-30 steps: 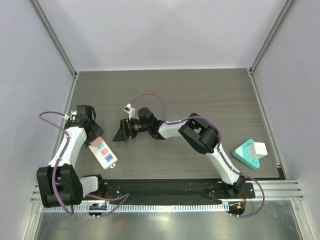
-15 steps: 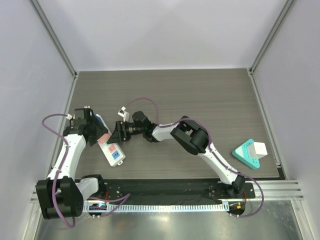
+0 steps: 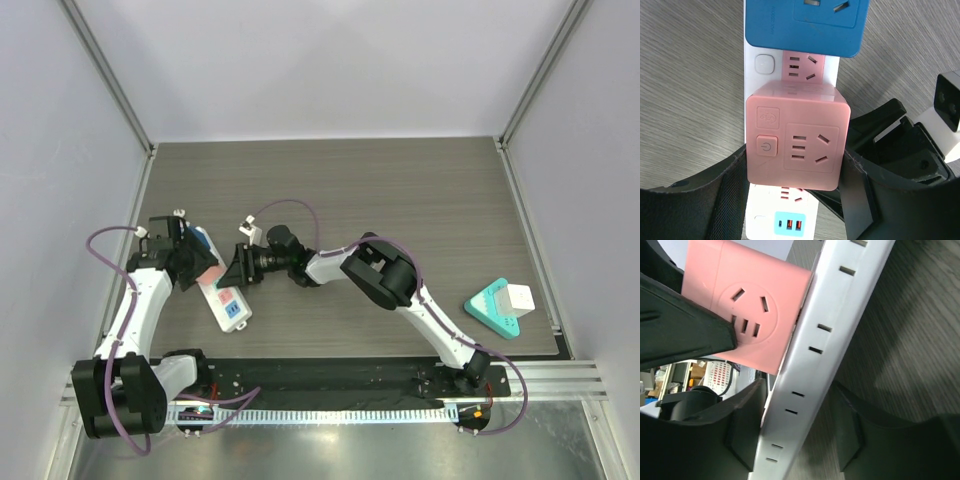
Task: Pull the plug off the socket
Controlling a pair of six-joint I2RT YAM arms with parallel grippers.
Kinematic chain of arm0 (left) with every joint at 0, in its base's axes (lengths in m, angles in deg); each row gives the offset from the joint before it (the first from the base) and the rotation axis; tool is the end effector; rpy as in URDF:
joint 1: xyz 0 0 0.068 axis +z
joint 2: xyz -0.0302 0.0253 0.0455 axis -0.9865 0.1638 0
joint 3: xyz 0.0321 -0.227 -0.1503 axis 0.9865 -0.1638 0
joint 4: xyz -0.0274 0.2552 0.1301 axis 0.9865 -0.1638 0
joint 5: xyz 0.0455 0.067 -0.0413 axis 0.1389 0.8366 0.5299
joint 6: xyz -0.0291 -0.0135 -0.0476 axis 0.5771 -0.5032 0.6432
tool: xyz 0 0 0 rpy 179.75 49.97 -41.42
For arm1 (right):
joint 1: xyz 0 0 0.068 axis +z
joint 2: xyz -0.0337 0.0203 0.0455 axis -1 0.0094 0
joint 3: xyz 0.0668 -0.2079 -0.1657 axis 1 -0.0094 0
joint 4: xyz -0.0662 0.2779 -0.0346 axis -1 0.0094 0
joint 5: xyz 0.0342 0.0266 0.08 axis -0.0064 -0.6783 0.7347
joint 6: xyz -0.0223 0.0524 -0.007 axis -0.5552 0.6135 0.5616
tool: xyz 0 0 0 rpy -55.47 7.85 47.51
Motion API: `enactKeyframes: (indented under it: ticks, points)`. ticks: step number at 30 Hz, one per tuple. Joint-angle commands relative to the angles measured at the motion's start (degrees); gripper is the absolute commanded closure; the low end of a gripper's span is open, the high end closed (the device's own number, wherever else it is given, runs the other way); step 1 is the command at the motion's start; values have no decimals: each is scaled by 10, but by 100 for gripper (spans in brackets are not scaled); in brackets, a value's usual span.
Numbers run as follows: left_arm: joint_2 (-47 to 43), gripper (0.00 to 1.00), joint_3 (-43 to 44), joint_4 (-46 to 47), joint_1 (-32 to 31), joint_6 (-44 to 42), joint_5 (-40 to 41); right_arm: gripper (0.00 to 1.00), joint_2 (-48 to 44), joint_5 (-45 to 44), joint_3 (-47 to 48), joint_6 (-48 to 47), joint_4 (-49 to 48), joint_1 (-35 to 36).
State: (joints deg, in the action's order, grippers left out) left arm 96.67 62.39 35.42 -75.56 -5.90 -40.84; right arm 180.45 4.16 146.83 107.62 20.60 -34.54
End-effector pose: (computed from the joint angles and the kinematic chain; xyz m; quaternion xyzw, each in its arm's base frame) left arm 0.2354 0.0206 0.2204 -0.3672 0.8853 -0.0873 0.2715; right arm 0.2921 0.4597 0.0741 -0.2102 0.7308 0.6346 0.1380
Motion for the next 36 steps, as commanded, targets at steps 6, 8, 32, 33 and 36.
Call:
enactKeyframes:
  ticks: [6,8,32,33,36]
  points:
    - [-51,100,18,57,0,-12,-29,65,14,-15,9,32,-30,1]
    - [-63,100,14,67,-1,-11,-35,72,19,-16,5,50,-49,-1]
    - [-101,100,52,46,0,14,-34,32,-34,-50,14,-95,107,-10]
    - [-99,100,54,42,0,16,-34,30,-43,-59,11,-112,119,-10]
    - [-89,100,64,31,0,18,-36,25,-72,-87,-5,-154,146,-17]
